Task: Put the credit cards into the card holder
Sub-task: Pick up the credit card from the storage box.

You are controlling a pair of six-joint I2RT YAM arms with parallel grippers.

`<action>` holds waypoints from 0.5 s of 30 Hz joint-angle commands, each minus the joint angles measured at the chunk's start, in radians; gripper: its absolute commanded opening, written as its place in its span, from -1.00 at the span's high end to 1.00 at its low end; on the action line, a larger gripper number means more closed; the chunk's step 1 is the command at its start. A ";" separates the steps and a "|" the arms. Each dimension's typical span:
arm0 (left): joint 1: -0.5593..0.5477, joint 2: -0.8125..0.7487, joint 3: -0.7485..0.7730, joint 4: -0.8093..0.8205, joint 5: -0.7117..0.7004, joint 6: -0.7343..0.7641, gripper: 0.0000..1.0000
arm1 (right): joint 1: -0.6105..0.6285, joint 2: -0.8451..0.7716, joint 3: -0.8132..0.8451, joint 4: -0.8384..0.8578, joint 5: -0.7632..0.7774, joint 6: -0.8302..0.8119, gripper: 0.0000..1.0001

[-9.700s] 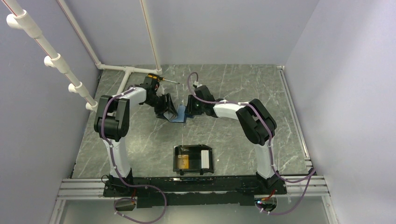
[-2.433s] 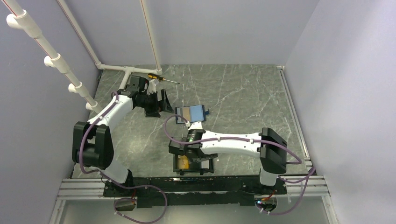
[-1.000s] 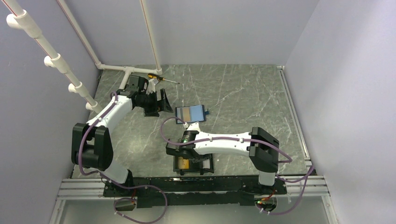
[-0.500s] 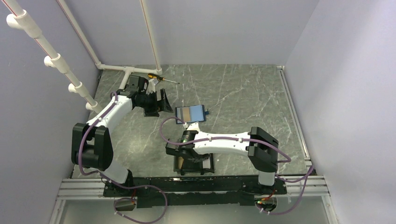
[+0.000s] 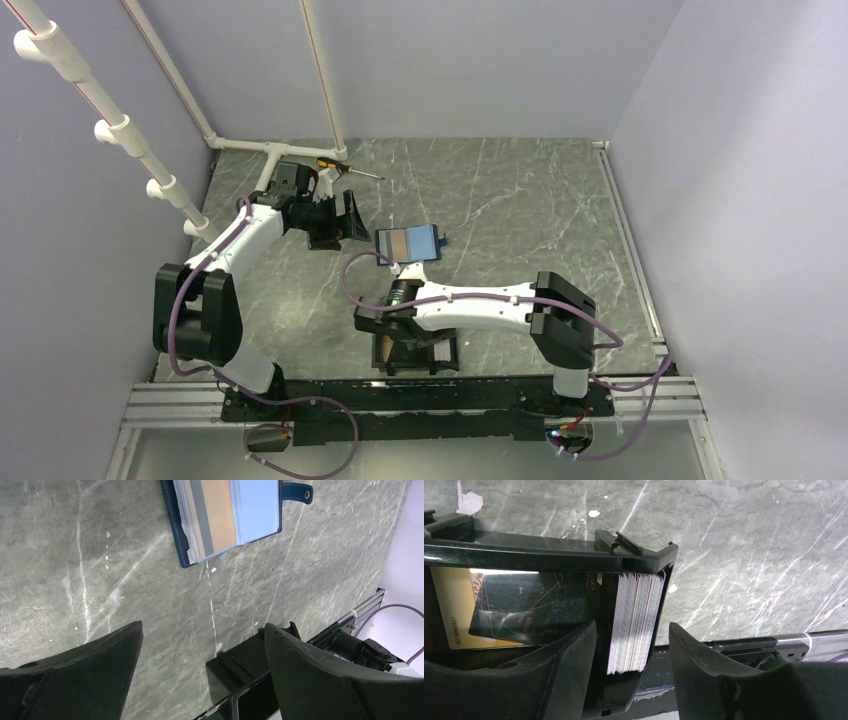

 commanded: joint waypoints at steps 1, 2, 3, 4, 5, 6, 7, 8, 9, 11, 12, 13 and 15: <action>-0.002 -0.020 0.001 0.004 0.012 0.038 -0.94 | -0.004 0.023 -0.004 0.017 0.018 0.008 -0.19; -0.002 -0.021 0.000 0.004 0.012 0.038 -0.94 | -0.004 0.029 -0.004 0.017 0.018 0.008 -0.20; -0.002 -0.022 0.001 0.004 0.012 0.039 -0.94 | -0.004 0.034 -0.004 0.018 0.018 0.006 -0.20; -0.002 -0.023 0.001 0.003 0.013 0.039 -0.94 | -0.004 0.039 -0.003 0.017 0.018 0.007 -0.22; -0.002 -0.025 0.001 0.004 0.013 0.038 -0.94 | -0.004 0.044 -0.003 0.015 0.019 0.008 -0.23; -0.002 -0.025 0.000 0.004 0.012 0.038 -0.94 | -0.004 0.049 -0.001 0.013 0.020 0.008 -0.25; -0.002 -0.026 0.000 0.004 0.012 0.038 -0.94 | -0.004 0.053 0.000 0.011 0.021 0.007 -0.27; -0.002 -0.026 0.000 0.004 0.013 0.038 -0.94 | -0.004 0.055 -0.001 0.011 0.020 0.008 -0.27; -0.002 -0.026 0.000 0.004 0.015 0.038 -0.94 | -0.004 0.058 -0.004 0.011 0.019 0.008 -0.28; -0.002 -0.026 0.000 0.004 0.015 0.039 -0.94 | -0.004 0.063 -0.004 0.004 0.019 0.012 -0.28; -0.002 -0.028 0.001 0.004 0.015 0.039 -0.94 | -0.004 0.065 -0.005 -0.003 0.020 0.018 -0.28; -0.002 -0.028 0.001 0.004 0.015 0.040 -0.94 | -0.004 0.065 -0.008 -0.011 0.021 0.023 -0.27; -0.002 -0.029 -0.001 0.004 0.015 0.040 -0.94 | -0.004 0.061 -0.012 -0.026 0.025 0.037 -0.21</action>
